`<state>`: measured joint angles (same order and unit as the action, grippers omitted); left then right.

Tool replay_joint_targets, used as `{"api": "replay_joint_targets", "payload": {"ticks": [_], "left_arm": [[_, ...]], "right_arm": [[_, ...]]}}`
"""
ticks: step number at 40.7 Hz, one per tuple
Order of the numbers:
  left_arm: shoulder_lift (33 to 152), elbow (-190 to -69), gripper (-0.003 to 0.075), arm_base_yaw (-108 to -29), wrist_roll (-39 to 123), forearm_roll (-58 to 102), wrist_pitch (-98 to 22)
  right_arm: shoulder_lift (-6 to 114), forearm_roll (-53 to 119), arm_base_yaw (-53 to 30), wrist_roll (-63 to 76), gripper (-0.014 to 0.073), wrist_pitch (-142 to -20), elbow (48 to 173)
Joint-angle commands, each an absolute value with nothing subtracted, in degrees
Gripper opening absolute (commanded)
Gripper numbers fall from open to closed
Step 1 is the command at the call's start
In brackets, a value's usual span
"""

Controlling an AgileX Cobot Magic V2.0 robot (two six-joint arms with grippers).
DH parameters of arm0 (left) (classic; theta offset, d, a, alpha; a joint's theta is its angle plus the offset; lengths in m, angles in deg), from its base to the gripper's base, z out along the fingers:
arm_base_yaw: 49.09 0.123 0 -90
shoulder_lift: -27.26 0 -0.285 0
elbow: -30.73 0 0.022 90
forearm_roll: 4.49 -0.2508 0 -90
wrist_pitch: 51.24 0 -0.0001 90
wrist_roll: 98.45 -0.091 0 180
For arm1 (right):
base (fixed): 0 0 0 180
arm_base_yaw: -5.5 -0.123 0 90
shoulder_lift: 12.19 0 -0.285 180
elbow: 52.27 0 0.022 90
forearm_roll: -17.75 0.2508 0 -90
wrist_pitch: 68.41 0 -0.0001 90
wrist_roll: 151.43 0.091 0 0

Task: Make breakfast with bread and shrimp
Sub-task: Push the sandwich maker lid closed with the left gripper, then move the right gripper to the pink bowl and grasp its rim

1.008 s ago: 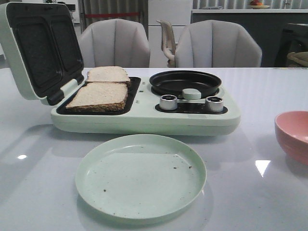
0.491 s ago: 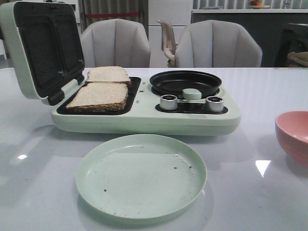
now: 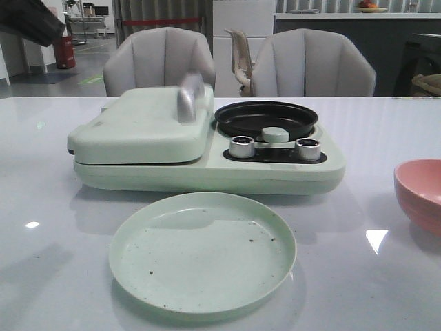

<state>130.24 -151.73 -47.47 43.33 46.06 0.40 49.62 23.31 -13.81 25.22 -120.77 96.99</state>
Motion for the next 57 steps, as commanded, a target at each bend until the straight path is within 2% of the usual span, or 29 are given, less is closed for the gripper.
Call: {"api": "replay_joint_targets", "payload": {"ticks": [1,13,22,28,43,53,57], "left_arm": [[122.6,-148.3,0.0099,-50.6,40.0,49.4,-2.5],[109.1,-136.8,0.0102,-63.8,41.0,40.5,-5.7],[99.6,-132.4,0.0104,-75.7,69.3,9.7,-7.9],[93.0,-128.1,0.0104,-81.7,78.2,0.1,-7.7],[83.0,-121.3,0.01,-84.1,79.2,0.4,-5.7],[82.4,-121.3,0.01,-84.1,79.2,0.4,-6.8],[82.4,-121.3,0.01,-84.1,79.2,0.4,-7.1]], "right_arm": [[48.9,23.6,-13.5,25.2,0.0503,-118.4,98.5],[48.9,23.6,-13.5,25.2,0.0503,-118.4,98.5],[48.9,23.6,-13.5,25.2,0.0503,-118.4,98.5],[48.9,23.6,-13.5,25.2,0.0503,-118.4,98.5],[48.9,23.6,-13.5,25.2,0.0503,-116.0,98.5],[49.2,20.4,-13.4,24.9,0.0503,-112.9,98.5],[50.6,16.4,-9.9,27.8,0.0503,-114.3,99.3]]}}
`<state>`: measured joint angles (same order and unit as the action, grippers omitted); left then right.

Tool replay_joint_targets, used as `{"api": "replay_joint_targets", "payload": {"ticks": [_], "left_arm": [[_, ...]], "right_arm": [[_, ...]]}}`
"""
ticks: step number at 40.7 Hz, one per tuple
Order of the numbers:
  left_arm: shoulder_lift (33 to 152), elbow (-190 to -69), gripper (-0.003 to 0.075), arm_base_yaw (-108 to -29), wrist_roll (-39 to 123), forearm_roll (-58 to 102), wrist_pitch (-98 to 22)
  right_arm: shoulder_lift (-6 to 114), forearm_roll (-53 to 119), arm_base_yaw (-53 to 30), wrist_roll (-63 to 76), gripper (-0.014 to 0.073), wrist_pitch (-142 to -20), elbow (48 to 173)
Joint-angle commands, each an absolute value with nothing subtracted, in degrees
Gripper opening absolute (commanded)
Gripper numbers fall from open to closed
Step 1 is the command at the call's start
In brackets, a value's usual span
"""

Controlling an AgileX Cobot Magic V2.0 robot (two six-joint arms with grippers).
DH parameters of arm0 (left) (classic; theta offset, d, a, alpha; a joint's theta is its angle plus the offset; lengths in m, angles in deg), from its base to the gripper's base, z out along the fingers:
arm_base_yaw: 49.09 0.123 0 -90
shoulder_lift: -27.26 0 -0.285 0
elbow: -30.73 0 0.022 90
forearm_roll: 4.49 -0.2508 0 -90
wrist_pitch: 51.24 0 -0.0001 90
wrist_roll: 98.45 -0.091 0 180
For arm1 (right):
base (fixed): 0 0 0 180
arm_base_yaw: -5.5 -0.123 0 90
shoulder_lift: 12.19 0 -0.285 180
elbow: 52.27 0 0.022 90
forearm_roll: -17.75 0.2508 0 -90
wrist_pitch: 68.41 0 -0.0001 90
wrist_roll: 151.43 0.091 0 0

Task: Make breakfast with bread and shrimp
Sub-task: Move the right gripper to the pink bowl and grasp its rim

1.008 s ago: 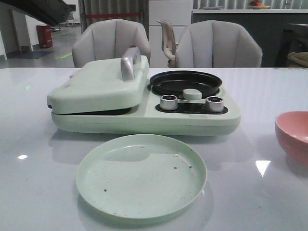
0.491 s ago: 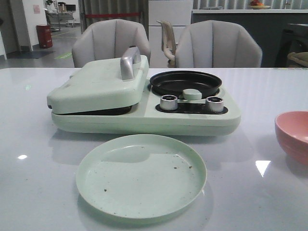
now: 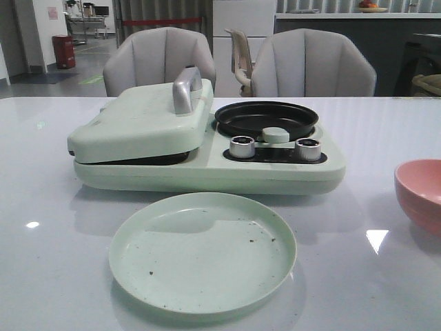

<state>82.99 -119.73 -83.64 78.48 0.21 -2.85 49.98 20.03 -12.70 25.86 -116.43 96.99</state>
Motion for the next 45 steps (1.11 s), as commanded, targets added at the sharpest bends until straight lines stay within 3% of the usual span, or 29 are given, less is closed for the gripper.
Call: {"api": "replay_joint_targets", "payload": {"ticks": [1,9,17,41,45], "left_arm": [[82.4,-121.3,0.01,-84.1,79.2,0.4,-7.1],[82.4,-121.2,0.01,-84.1,79.2,0.4,-7.1],[82.4,-121.0,0.01,-84.1,79.2,0.4,-7.5],[82.4,-120.5,0.01,-84.1,79.2,0.4,-8.3],[82.4,-120.5,0.01,-84.1,79.2,0.4,-8.3]], "right_arm": [[51.0,16.3,-8.7,27.9,0.0503,-114.7,99.7],[57.7,16.2,5.7,26.5,0.0503,-116.2,103.3],[67.6,16.2,13.7,24.9,0.0503,-115.3,106.5],[93.3,15.3,14.8,24.1,0.0501,-104.2,112.6],[94.3,15.3,14.8,24.1,0.0431,-104.2,113.2]]}}
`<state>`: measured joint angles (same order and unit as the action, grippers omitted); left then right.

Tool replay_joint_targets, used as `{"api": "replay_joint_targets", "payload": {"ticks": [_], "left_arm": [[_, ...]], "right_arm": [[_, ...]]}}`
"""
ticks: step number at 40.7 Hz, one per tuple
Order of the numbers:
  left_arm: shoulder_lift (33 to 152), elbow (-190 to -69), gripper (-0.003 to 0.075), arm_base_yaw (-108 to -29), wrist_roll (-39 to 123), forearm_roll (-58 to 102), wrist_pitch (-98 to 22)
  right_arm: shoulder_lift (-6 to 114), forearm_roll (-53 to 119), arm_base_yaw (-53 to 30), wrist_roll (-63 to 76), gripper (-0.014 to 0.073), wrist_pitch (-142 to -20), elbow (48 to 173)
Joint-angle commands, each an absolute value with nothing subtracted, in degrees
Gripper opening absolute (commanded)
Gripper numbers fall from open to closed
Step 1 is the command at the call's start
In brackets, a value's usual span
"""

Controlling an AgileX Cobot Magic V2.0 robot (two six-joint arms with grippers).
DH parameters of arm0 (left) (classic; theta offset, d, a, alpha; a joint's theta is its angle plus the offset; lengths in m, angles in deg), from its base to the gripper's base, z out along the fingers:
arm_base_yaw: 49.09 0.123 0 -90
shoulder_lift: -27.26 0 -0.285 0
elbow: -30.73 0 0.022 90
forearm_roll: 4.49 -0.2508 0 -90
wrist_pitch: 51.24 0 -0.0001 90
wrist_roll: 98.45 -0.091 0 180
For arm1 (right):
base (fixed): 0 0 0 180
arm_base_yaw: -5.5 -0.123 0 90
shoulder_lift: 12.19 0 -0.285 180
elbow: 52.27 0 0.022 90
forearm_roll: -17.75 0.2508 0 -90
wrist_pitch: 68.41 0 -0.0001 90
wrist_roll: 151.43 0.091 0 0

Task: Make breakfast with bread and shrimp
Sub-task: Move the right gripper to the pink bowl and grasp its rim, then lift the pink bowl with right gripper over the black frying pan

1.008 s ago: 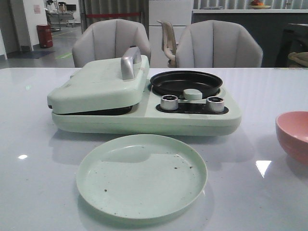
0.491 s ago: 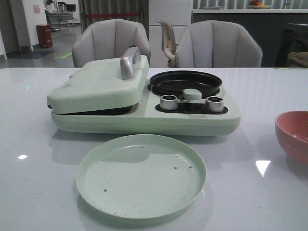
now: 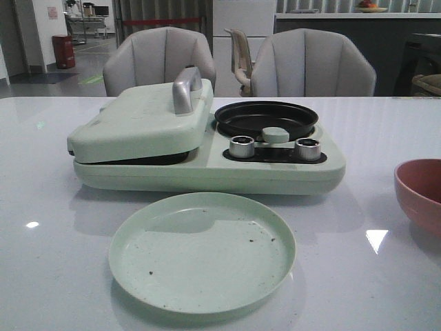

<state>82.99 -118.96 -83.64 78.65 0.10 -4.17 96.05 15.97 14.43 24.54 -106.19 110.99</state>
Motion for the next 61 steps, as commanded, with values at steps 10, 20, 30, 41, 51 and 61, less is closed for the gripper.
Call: {"api": "replay_joint_targets", "payload": {"ticks": [10,20,30,41,51,61], "left_arm": [[82.4,-120.5,0.01,-84.1,79.2,0.4,-8.4],[82.4,-120.5,0.01,-84.1,79.2,-0.4,-8.4],[82.4,-120.5,0.01,-84.1,79.2,-0.4,-8.4],[82.4,-120.5,0.01,-84.1,79.2,-0.6,-8.4],[82.4,-120.5,0.01,-84.1,79.2,-1.2,-9.1],[82.4,-120.5,0.01,-84.1,79.2,-1.5,-9.9]], "right_arm": [[94.3,15.3,14.8,24.1,0.0127,-105.4,114.6],[90.2,15.3,12.8,22.0,0.0035,-107.7,118.5],[85.0,10.2,4.2,16.1,0.0035,-109.6,130.4],[88.2,-10.2,-7.2,16.2,0.0043,-108.3,142.3],[95.4,-33.6,-16.5,27.0,0.0044,-108.5,148.8],[102.7,-70.3,-24.0,52.6,0.0044,-115.7,149.2]]}}
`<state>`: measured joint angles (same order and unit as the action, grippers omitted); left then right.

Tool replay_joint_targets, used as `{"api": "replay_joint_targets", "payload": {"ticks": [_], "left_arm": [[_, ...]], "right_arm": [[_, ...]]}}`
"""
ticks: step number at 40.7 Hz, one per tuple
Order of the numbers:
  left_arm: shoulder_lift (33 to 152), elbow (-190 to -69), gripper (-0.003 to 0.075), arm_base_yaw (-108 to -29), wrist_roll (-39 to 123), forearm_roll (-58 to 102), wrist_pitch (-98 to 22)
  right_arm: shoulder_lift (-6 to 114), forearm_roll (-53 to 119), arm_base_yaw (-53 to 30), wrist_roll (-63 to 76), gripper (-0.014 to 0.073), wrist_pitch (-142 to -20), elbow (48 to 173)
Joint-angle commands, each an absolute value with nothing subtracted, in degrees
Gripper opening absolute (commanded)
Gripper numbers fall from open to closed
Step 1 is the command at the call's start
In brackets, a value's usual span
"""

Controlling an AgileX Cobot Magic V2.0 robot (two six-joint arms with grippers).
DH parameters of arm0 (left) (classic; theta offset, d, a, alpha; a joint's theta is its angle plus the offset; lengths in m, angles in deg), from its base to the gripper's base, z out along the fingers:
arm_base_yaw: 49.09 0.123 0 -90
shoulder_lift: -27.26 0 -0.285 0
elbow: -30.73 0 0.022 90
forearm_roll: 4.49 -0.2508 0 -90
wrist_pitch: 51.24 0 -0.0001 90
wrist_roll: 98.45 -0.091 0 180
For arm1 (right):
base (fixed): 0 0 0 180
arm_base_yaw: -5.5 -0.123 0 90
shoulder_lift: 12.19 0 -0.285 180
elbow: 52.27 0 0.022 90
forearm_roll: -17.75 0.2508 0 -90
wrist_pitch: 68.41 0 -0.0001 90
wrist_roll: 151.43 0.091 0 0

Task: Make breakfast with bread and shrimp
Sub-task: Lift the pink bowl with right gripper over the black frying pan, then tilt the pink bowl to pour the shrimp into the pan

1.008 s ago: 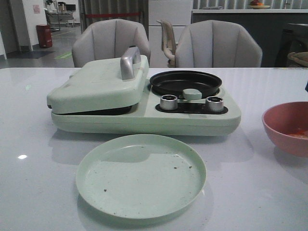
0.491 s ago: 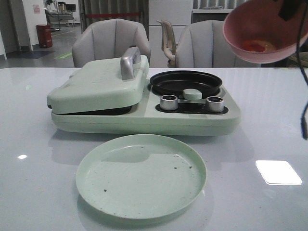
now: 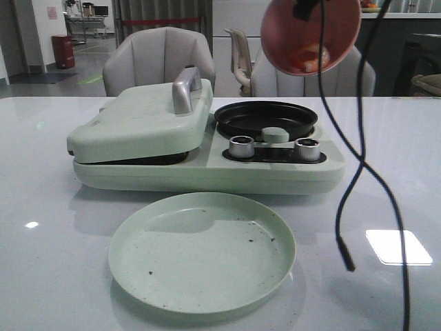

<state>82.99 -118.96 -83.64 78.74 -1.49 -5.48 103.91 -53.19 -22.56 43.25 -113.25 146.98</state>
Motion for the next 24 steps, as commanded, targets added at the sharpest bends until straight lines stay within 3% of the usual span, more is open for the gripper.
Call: {"api": "replay_joint_targets", "payload": {"ticks": [1,5,24], "left_arm": [[82.4,-120.5,0.01,-84.1,79.2,-1.5,-9.9],[82.4,-120.5,0.01,-84.1,79.2,-1.5,-10.6],[82.4,-120.5,0.01,-84.1,79.2,-2.5,-11.8]], "right_arm": [[103.8,-74.5,-24.3,54.6,0.0044,-116.8,149.2],[107.3,-85.4,-24.9,62.1,0.0044,-120.1,149.2],[111.4,-85.3,-28.0,59.2,0.0044,-128.7,155.7]]}}
